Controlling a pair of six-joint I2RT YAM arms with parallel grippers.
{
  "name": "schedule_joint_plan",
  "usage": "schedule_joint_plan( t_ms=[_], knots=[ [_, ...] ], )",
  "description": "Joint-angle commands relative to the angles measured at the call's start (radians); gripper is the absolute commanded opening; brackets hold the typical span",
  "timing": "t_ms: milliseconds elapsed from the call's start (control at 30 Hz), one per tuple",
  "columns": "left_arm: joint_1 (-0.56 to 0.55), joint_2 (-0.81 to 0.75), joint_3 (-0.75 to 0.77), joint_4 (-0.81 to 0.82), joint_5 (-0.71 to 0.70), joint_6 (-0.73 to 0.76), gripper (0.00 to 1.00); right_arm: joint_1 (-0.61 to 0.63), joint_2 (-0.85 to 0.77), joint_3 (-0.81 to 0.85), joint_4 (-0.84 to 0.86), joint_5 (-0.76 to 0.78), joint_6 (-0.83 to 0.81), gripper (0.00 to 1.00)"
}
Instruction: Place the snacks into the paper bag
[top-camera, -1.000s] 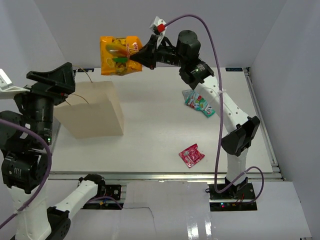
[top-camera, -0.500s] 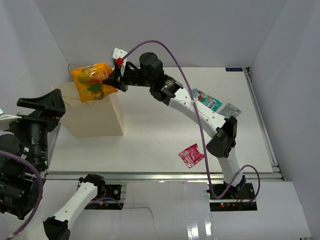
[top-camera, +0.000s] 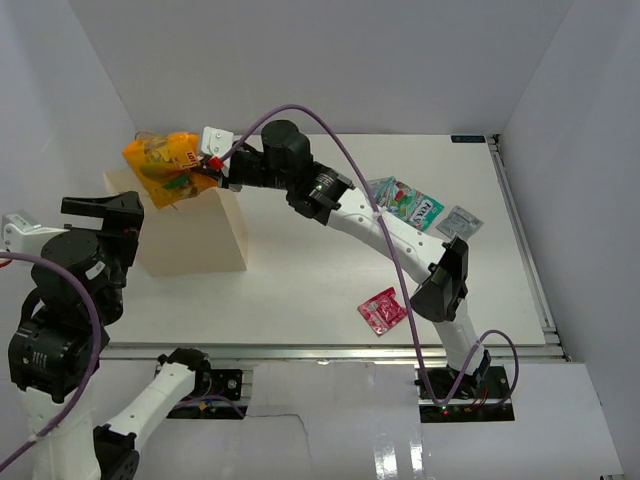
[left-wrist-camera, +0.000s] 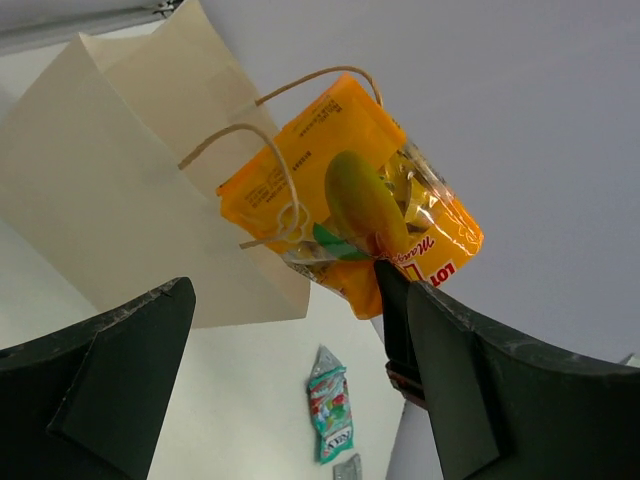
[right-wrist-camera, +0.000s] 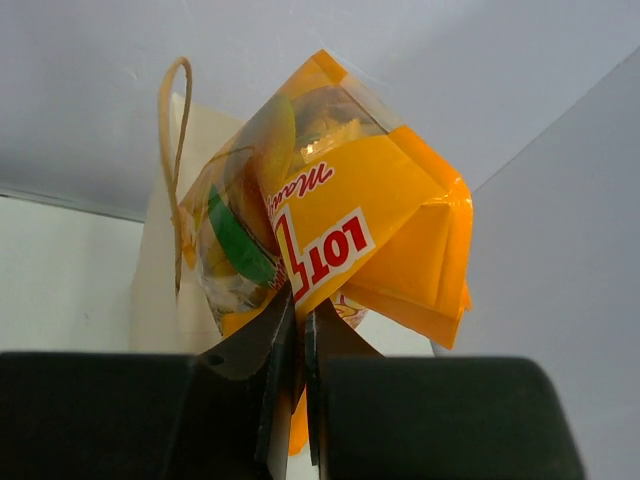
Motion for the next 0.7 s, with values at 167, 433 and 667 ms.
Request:
schedule_joint_plan(
  t_ms=[167, 433, 667],
  knots=[
    [-0.066, 0.045, 0.011, -0.029, -0.017, -0.280, 0.97, 0.020, -0.054, -0.009, 0.184, 0.037, -0.177, 0.13],
    [-0.147, 0.022, -0.003, -0.065, -0.075, -0.389, 0.95, 0.021, -0.074, -0.073, 0.181, 0.030, -0.216, 0.22],
    [-0.191, -0.026, -0.092, -0.080, -0.084, -0.458, 0.95, 0.023, -0.071, -0.081, 0.204, 0.039, -0.223, 0.39]
  ],
)
